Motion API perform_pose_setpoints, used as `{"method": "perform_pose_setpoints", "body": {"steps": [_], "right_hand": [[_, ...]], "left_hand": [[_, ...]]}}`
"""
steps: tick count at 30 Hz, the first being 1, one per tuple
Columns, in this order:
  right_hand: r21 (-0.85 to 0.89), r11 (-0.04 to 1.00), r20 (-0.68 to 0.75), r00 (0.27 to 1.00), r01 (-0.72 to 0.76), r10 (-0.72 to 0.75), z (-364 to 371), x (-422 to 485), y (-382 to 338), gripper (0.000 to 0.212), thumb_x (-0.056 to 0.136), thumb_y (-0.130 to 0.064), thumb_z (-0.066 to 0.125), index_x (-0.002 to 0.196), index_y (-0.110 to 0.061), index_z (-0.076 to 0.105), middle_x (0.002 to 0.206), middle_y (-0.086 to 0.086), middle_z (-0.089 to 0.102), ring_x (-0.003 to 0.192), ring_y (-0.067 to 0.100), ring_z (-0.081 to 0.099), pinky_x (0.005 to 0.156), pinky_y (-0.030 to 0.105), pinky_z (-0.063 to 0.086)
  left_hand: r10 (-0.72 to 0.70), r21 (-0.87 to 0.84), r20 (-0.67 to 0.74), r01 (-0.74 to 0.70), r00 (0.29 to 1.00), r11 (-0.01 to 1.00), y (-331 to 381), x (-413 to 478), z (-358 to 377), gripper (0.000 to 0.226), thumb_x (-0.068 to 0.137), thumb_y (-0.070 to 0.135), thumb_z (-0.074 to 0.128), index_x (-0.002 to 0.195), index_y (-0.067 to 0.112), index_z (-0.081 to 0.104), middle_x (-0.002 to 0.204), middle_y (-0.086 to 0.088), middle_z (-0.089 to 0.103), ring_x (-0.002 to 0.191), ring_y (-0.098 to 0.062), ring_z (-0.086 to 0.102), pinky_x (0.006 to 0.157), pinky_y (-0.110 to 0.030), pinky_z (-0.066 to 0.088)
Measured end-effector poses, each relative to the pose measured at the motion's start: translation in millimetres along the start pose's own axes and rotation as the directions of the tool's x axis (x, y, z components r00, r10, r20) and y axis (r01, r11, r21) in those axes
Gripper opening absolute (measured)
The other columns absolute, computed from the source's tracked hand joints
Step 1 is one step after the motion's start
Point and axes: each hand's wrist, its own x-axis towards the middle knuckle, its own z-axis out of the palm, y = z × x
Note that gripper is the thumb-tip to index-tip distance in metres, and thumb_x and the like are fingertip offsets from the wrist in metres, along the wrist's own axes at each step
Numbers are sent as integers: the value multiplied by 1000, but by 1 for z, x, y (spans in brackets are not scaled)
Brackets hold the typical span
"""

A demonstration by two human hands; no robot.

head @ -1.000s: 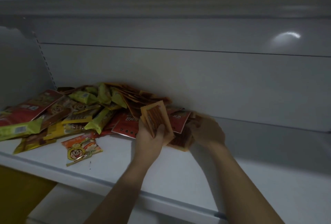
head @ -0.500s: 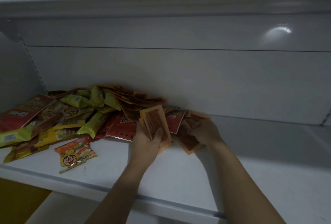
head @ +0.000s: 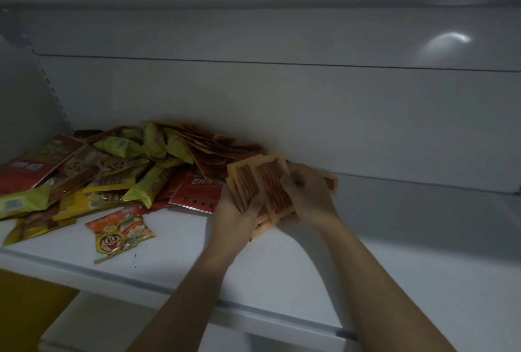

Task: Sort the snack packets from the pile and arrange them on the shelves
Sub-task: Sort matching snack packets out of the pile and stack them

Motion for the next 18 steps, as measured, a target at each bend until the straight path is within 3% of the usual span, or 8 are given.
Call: {"method": "perform_pose_setpoints", "body": {"steps": [5, 9, 12, 14, 18], "right_hand": [[71, 997, 118, 993, -16, 7, 12, -8, 4, 13, 91, -22, 68, 102, -23, 60, 95, -12, 66, 82, -8, 61, 65, 6, 43], [171, 982, 187, 981, -82, 50, 2, -6, 5, 28, 85, -20, 76, 110, -13, 64, 101, -3, 71, 92, 9, 68, 70, 14, 52], [191, 976, 207, 976, -101, 61, -3, -3, 6, 26, 83, -21, 77, 106, -11, 69, 98, -1, 74, 89, 12, 70, 71, 20, 54], [193, 977, 189, 980, -94, 58, -4, -1, 7, 19, 85, -18, 75, 102, -12, 70, 95, -3, 73, 86, 10, 70, 66, 16, 52], [222, 972, 152, 987, -80, 46, -11, 5, 14, 15, 86, -9, 73, 93, -19, 64, 86, -11, 68, 73, -2, 64, 57, 6, 45]], "left_hand": [[-29, 14, -3, 29, 1000, 999, 1, 0, -1, 49, 86, 24, 75, 129, 23, 53, 114, 7, 69, 103, -7, 67, 93, -39, 55], [-48, 39, 7, 48, 999, 998, 2, -3, -2, 59, 73, 42, 80, 124, 28, 53, 110, 10, 71, 102, -10, 68, 91, -47, 56], [-53, 65, 43, 50, 998, 997, 4, -6, -2, 69, 69, 51, 76, 129, 27, 51, 115, 7, 70, 107, -14, 67, 92, -52, 54], [-56, 89, 88, 48, 995, 995, 6, -7, -2, 64, 75, 46, 74, 130, 28, 48, 118, 6, 68, 110, -14, 66, 95, -50, 54], [-68, 97, 149, 53, 987, 994, 4, -7, -5, 69, 73, 12, 68, 135, 22, 41, 120, -2, 65, 116, -20, 62, 96, -43, 54]]}}
